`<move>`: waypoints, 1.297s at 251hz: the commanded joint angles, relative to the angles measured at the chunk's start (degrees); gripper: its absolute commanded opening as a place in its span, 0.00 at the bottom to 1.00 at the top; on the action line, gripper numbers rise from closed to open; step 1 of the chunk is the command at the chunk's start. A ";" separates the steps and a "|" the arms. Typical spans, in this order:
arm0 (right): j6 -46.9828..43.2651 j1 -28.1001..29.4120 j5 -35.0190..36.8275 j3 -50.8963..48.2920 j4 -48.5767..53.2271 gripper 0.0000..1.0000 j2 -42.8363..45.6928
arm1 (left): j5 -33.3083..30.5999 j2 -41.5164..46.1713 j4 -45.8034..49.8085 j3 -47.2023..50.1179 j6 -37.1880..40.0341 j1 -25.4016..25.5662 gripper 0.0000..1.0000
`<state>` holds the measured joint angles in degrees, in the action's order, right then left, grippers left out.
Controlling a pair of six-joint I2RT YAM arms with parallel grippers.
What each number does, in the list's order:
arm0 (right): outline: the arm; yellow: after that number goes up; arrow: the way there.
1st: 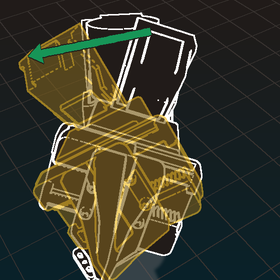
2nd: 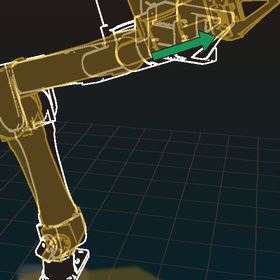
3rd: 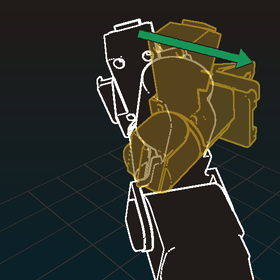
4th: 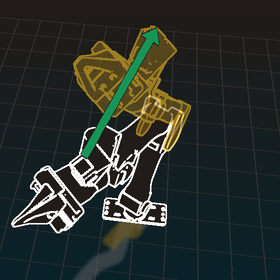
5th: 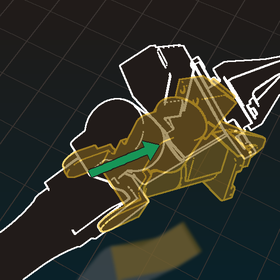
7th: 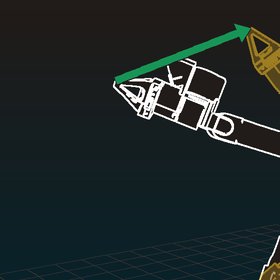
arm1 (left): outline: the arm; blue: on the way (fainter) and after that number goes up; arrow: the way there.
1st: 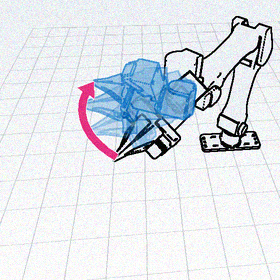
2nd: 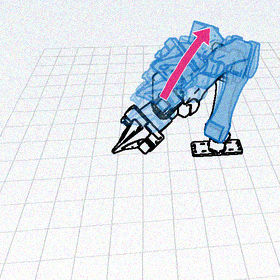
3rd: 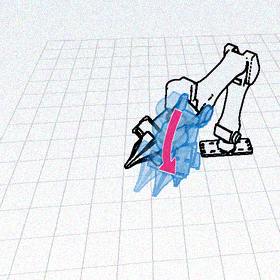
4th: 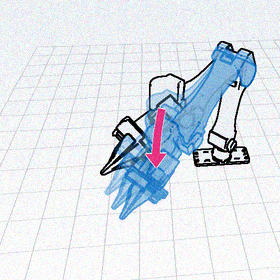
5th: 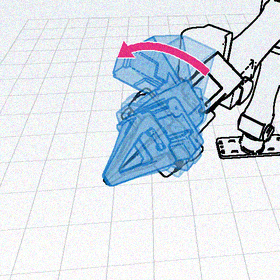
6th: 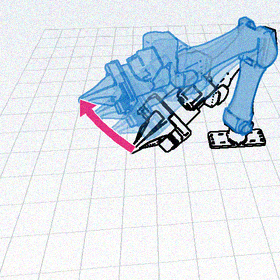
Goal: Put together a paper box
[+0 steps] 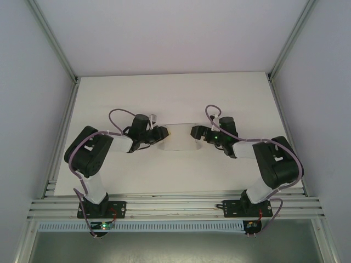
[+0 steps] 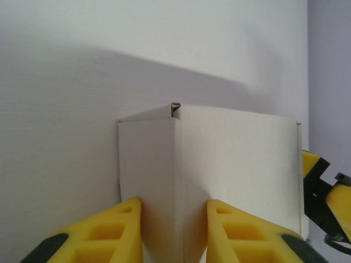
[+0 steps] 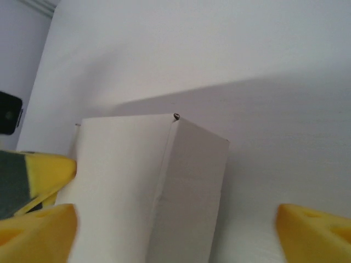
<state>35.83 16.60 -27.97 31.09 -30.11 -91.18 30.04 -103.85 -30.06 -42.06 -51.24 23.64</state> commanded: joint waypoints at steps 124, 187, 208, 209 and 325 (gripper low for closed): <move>10.57 3.85 -9.44 1.13 -1.03 0.97 -0.68 | 6.04 -7.61 -31.46 9.98 -8.63 -3.16 0.00; 15.94 1.75 -14.42 0.58 -11.90 0.84 -5.13 | 5.03 -5.31 -28.09 10.68 -5.72 -3.16 0.00; 15.93 1.56 -14.97 1.04 -12.24 0.74 -5.57 | 4.89 -4.63 -26.44 10.48 -4.73 -3.16 0.00; 15.93 1.53 -15.08 1.06 -12.29 0.73 -5.58 | 4.87 -4.62 -26.40 10.50 -4.69 -3.16 0.00; 16.38 0.55 -16.00 -0.86 -12.30 0.41 -0.77 | 6.04 3.34 -17.23 7.41 3.05 -2.99 0.45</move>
<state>52.62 17.39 -42.98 31.20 -40.45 -95.00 35.81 -105.67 -54.02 -32.49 -54.54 21.19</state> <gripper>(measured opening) 0.417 0.243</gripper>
